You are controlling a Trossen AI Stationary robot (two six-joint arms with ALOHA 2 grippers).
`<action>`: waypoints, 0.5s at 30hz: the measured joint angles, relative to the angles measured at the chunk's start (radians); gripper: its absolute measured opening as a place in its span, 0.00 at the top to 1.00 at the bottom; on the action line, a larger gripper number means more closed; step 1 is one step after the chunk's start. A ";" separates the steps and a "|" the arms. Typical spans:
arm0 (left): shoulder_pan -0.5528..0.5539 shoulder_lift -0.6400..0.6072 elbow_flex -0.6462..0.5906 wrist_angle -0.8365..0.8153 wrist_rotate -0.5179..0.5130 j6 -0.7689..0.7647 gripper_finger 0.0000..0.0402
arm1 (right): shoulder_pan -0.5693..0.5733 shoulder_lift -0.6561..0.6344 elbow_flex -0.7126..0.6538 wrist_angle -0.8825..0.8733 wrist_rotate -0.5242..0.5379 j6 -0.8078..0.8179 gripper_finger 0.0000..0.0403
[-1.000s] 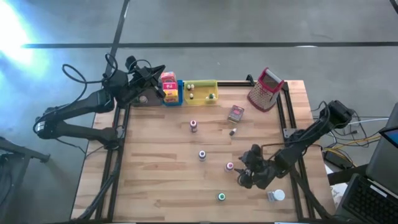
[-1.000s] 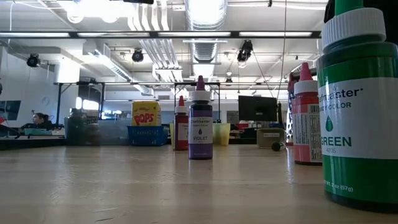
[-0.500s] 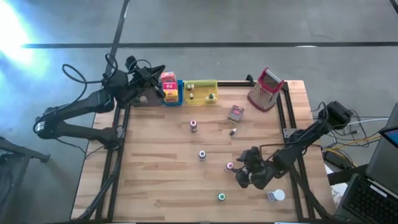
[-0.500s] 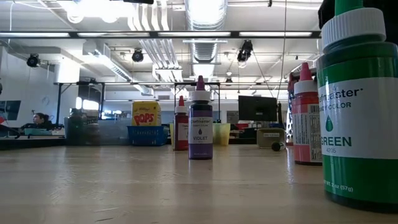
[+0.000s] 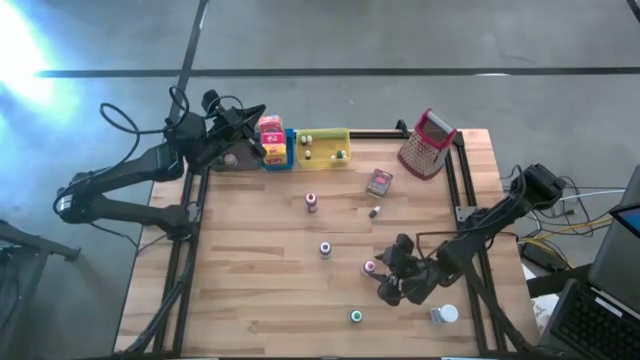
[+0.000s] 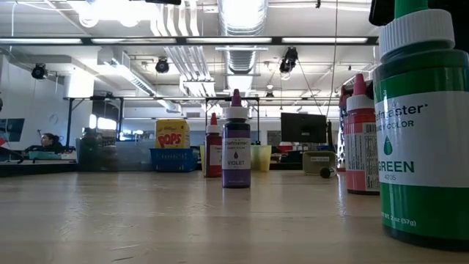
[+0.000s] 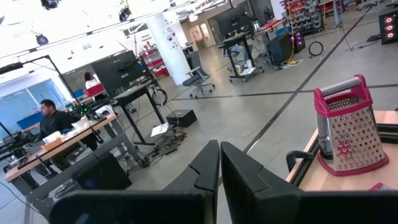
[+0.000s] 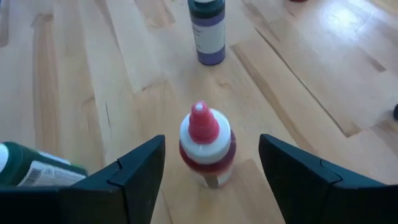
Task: Pick & Place Kitchen Items
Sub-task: Move the pink food coloring bottle to the center of the table
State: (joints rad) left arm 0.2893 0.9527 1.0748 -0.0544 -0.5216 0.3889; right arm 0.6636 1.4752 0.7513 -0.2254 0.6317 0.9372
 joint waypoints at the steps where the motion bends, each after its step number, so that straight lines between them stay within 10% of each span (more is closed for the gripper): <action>1: 0.000 0.000 0.000 0.000 0.000 0.000 0.95 | -0.002 0.005 0.000 0.007 0.000 -0.009 0.36; 15: 0.000 0.000 0.000 0.000 0.000 0.000 0.95 | -0.030 0.019 0.000 0.033 0.004 -0.054 0.45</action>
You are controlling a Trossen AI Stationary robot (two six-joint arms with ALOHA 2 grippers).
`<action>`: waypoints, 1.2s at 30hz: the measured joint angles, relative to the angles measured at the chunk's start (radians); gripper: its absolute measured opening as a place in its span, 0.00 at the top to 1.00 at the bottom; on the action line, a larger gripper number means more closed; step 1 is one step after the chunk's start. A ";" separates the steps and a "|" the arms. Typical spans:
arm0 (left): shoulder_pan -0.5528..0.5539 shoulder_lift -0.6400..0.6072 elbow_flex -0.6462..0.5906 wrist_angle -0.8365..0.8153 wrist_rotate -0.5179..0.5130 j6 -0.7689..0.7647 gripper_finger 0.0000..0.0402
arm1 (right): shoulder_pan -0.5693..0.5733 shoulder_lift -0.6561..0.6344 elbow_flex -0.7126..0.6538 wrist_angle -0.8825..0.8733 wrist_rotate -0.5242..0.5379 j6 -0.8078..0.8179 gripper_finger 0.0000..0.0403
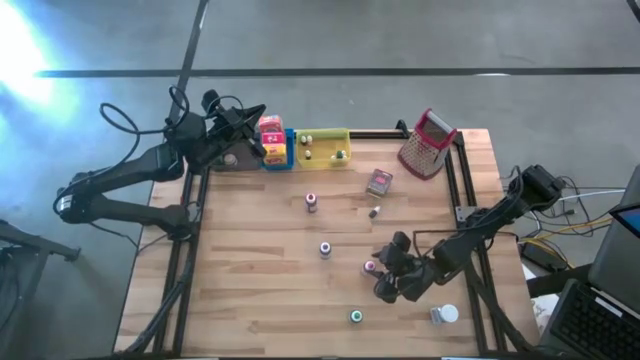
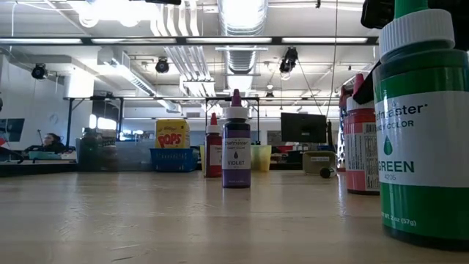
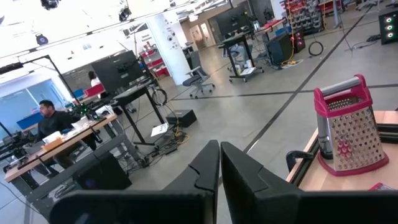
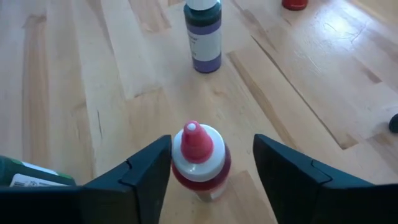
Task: Pick & Place Kitchen Items
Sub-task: Move the pink food coloring bottle to the center of the table
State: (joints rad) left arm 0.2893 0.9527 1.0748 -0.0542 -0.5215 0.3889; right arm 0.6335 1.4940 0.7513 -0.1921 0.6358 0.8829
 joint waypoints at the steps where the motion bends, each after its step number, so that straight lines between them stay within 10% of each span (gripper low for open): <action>1: 0.000 0.000 0.000 0.000 0.000 0.000 0.95 | -0.001 0.000 0.000 0.001 -0.001 -0.001 0.46; 22: 0.000 0.000 0.000 0.000 0.000 0.000 0.95 | -0.024 0.014 0.000 0.001 0.027 -0.049 0.70; 36: 0.000 0.000 0.000 0.000 0.000 0.000 0.95 | -0.158 -0.086 0.148 0.029 0.075 -0.585 0.70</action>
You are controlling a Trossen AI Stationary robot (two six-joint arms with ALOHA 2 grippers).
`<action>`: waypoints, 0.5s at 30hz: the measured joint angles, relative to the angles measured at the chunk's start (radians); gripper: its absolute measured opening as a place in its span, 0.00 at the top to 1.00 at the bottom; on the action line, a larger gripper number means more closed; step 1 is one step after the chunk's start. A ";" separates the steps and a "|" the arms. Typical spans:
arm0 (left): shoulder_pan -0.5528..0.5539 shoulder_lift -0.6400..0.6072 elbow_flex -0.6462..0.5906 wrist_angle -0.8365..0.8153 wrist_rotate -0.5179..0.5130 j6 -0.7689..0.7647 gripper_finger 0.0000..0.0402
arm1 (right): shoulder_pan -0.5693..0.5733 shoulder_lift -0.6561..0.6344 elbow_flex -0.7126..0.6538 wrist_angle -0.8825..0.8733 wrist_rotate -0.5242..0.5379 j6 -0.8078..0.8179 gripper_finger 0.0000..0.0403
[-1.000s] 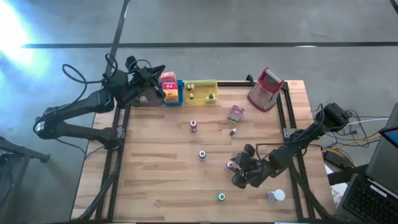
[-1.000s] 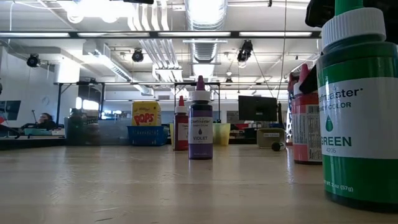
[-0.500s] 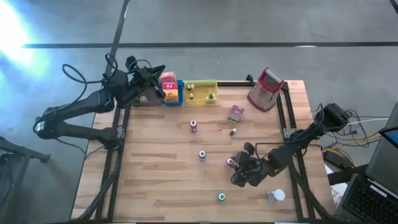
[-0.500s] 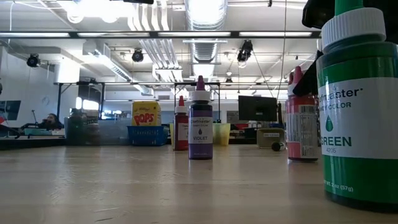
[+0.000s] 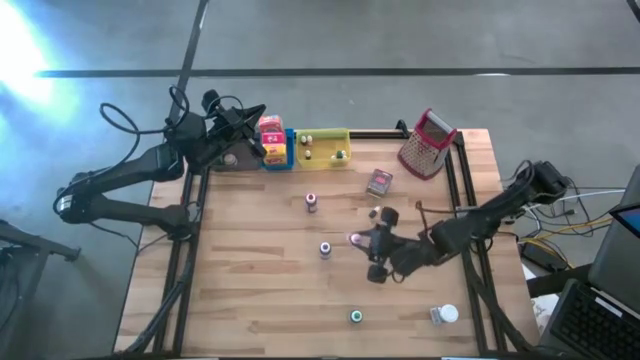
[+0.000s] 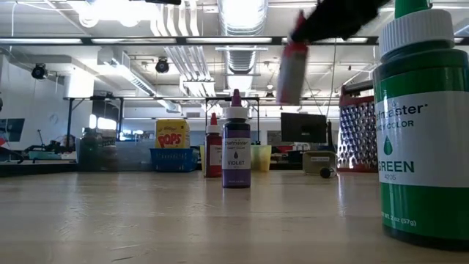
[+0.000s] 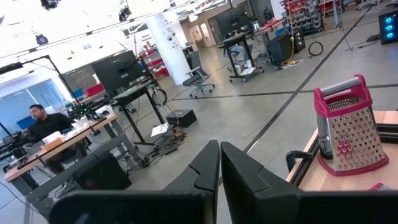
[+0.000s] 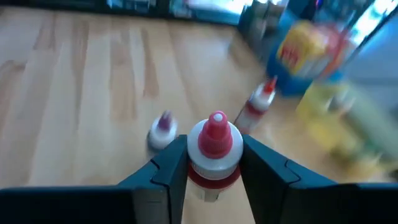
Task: Pick & Place Kitchen Items
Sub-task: Move the pink food coloring bottle to the center of the table
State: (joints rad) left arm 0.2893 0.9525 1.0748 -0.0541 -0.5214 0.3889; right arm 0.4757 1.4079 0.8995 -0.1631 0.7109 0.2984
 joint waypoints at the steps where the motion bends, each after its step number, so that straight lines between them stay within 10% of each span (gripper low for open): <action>1: 0.000 0.000 0.000 0.000 0.000 0.000 0.95 | -0.015 -0.003 0.021 0.004 0.000 -0.055 0.70; 7: 0.000 0.000 0.000 0.000 0.000 0.000 0.95 | -0.162 0.007 0.165 0.024 -0.150 -0.292 0.70; 15: 0.000 0.000 0.000 0.000 0.000 0.000 0.95 | -0.428 0.186 0.357 0.020 -0.615 -0.339 0.68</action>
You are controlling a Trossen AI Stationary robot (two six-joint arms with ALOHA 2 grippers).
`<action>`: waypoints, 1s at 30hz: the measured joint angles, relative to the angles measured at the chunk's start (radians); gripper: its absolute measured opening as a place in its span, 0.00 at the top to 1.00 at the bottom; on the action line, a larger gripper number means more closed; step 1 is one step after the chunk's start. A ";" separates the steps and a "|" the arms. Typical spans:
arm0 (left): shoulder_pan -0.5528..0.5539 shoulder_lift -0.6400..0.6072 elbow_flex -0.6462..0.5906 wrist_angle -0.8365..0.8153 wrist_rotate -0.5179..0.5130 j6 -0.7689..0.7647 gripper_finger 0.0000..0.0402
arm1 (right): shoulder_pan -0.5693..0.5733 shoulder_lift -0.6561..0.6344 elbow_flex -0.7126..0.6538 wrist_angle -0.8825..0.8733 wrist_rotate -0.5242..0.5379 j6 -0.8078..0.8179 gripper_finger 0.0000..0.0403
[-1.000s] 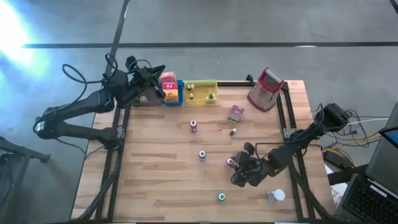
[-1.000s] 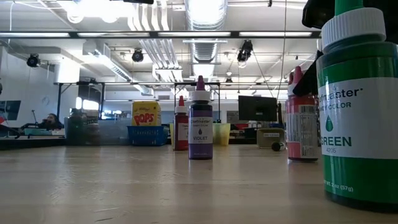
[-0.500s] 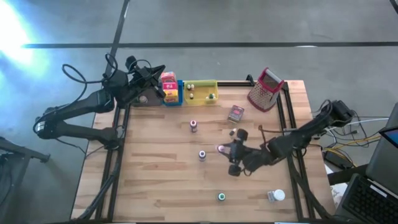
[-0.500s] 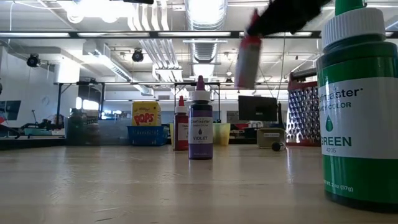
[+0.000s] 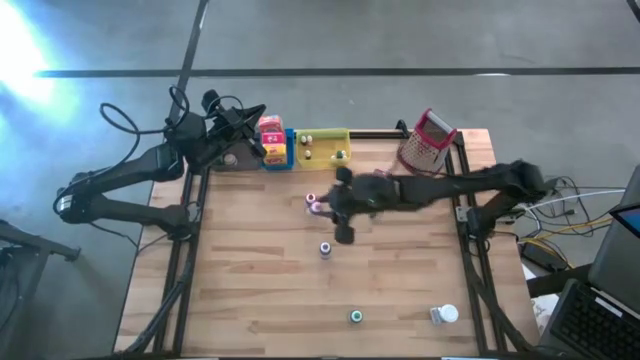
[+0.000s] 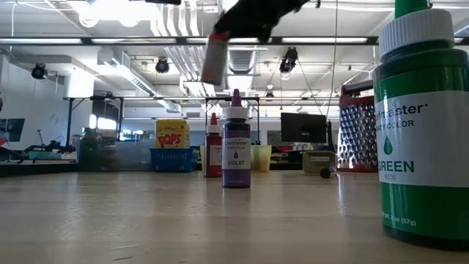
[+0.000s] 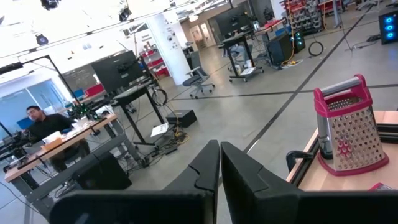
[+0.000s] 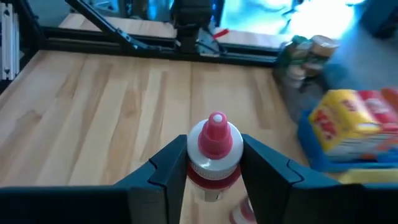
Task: Pick & Place Kitchen Items
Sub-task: Move the pink food coloring bottle to the center of the table
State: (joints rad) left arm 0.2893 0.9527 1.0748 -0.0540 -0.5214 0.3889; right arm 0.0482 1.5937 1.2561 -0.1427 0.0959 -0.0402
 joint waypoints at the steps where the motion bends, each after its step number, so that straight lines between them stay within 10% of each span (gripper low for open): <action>1: 0.000 0.000 0.000 0.000 0.000 0.000 0.95 | -0.021 0.034 0.026 -0.002 -0.037 0.002 0.67; 14: 0.000 0.000 0.000 0.000 0.000 0.000 0.95 | -0.068 0.408 0.295 -0.018 -0.184 0.021 0.69; 30: 0.000 0.000 0.000 0.000 0.000 0.000 0.95 | -0.064 0.517 0.273 0.067 -0.195 0.080 0.69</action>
State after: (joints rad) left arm 0.2893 0.9527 1.0748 -0.0540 -0.5217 0.3889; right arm -0.0158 2.1105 1.5289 -0.0754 -0.0990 0.0394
